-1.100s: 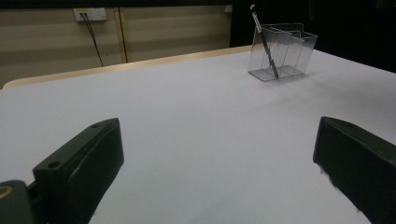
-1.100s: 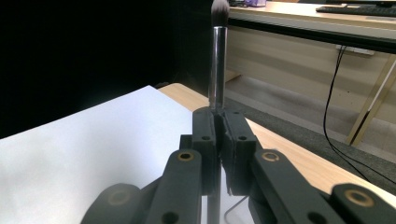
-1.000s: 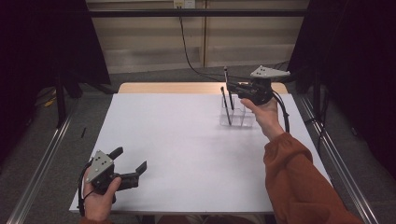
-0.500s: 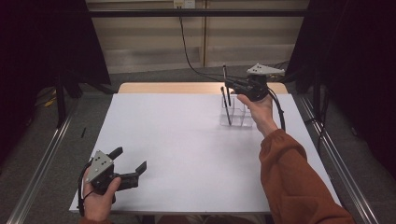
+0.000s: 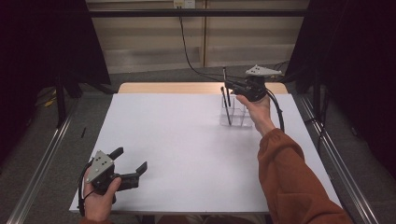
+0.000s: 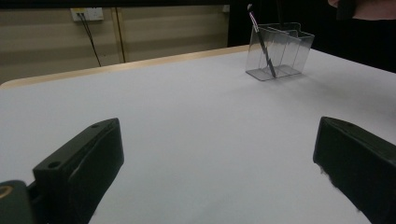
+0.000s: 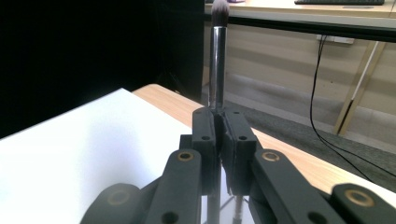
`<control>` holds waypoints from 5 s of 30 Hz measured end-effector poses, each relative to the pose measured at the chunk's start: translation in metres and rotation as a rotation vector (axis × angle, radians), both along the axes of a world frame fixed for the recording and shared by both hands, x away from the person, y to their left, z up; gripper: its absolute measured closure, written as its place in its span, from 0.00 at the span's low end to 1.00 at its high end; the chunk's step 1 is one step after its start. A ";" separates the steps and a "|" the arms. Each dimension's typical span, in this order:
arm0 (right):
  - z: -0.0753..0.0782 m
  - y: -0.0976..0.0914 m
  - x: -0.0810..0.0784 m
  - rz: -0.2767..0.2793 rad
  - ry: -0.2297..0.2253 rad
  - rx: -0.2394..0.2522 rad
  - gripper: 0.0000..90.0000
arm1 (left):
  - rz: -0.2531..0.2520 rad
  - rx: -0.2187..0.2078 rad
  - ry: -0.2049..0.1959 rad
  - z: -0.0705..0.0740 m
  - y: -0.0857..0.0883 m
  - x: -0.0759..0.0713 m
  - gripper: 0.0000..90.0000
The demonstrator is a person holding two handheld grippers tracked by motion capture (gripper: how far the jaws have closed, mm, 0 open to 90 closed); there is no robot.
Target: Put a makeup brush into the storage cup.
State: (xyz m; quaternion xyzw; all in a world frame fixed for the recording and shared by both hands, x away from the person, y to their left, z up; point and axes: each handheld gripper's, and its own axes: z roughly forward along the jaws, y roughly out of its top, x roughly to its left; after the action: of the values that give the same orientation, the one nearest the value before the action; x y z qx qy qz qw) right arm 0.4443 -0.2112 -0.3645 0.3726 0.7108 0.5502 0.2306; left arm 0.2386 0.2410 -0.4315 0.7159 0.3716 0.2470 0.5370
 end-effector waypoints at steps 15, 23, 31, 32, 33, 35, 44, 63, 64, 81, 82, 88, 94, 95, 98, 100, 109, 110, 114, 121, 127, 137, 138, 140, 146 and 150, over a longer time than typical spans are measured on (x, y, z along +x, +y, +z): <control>-0.015 -0.002 0.004 -0.027 0.033 0.019 0.94 | -0.002 0.002 0.007 0.000 0.000 0.000 0.02; -0.024 -0.004 0.003 -0.043 0.047 0.032 0.94 | -0.002 0.005 0.007 -0.001 0.000 0.000 0.02; -0.034 -0.007 0.002 -0.053 0.063 0.037 0.94 | -0.001 0.004 0.007 -0.001 0.000 0.000 0.02; -0.035 -0.007 0.001 -0.055 0.065 0.040 0.94 | -0.001 0.003 0.007 -0.001 0.000 0.000 0.02; -0.036 -0.007 0.001 -0.055 0.065 0.041 0.94 | -0.001 0.003 0.007 -0.001 0.000 0.000 0.02; -0.039 -0.007 0.001 -0.060 0.069 0.045 0.94 | 0.001 0.001 0.007 -0.001 0.000 0.000 0.02; -0.043 -0.011 -0.001 -0.072 0.078 0.051 0.94 | -0.002 0.004 0.007 -0.001 0.000 0.000 0.02; -0.055 -0.011 -0.004 -0.074 0.095 0.049 0.92 | -0.002 0.003 0.007 -0.001 0.000 0.000 0.02; -0.055 -0.011 -0.004 -0.074 0.094 0.051 0.89 | -0.002 0.004 0.007 -0.001 0.000 0.000 0.02; -0.051 -0.013 -0.006 -0.070 0.088 0.049 0.43 | 0.001 0.000 0.011 -0.001 -0.001 0.003 0.02; -0.051 -0.014 -0.005 -0.068 0.086 0.050 0.41 | 0.002 -0.004 0.013 -0.002 -0.002 0.003 0.02; -0.051 -0.015 -0.006 -0.072 0.084 0.046 0.24 | 0.003 -0.006 0.015 -0.002 -0.002 0.005 0.02; -0.050 -0.012 -0.008 -0.073 0.093 0.051 0.09 | 0.000 -0.002 0.018 -0.002 -0.002 0.005 0.02; -0.050 -0.012 -0.008 -0.073 0.096 0.052 0.07 | -0.001 -0.003 0.018 -0.002 -0.002 0.005 0.02; -0.051 -0.011 -0.009 -0.067 0.099 0.056 0.03 | -0.007 -0.005 0.014 -0.002 -0.003 0.005 0.02; -0.051 -0.009 -0.011 -0.062 0.100 0.051 0.03 | -0.008 -0.006 0.014 -0.002 -0.003 0.006 0.02; -0.046 -0.004 -0.019 -0.049 0.075 0.033 0.06 | -0.005 -0.009 0.012 -0.002 -0.002 0.005 0.02; -0.046 -0.005 -0.021 -0.059 0.068 0.031 0.06 | -0.006 -0.008 0.012 -0.002 -0.002 0.005 0.02; -0.048 -0.009 -0.026 -0.075 0.059 0.027 0.06 | 0.000 -0.014 0.012 -0.002 -0.002 0.005 0.02; -0.048 -0.014 -0.034 -0.080 0.044 0.042 0.05 | 0.001 -0.015 0.009 -0.001 -0.002 0.004 0.02; -0.045 -0.017 -0.044 -0.080 0.030 0.035 0.04 | 0.004 -0.014 0.004 -0.001 0.000 0.003 0.02; -0.044 -0.025 -0.059 -0.083 0.017 0.030 0.04 | 0.018 -0.015 0.001 0.000 0.002 0.000 0.02; -0.044 -0.026 -0.060 -0.086 0.018 0.032 0.04 | 0.024 -0.012 0.000 0.000 0.002 0.000 0.02; -0.043 -0.028 -0.064 -0.086 0.015 0.022 0.04 | 0.032 -0.017 -0.004 0.001 0.003 -0.002 0.02; -0.044 -0.037 -0.076 -0.100 0.005 0.017 0.04 | 0.041 -0.018 -0.006 0.000 0.005 -0.003 0.02; -0.045 -0.040 -0.084 -0.097 -0.002 0.018 0.04 | 0.043 -0.018 -0.006 0.001 0.006 -0.004 0.02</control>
State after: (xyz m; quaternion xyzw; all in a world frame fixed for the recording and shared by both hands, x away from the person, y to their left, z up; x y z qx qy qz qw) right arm 0.3604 -0.2509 -0.4098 0.4080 0.6867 0.5453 0.2543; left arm 0.2349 0.2466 -0.4310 0.7022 0.3877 0.2572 0.5390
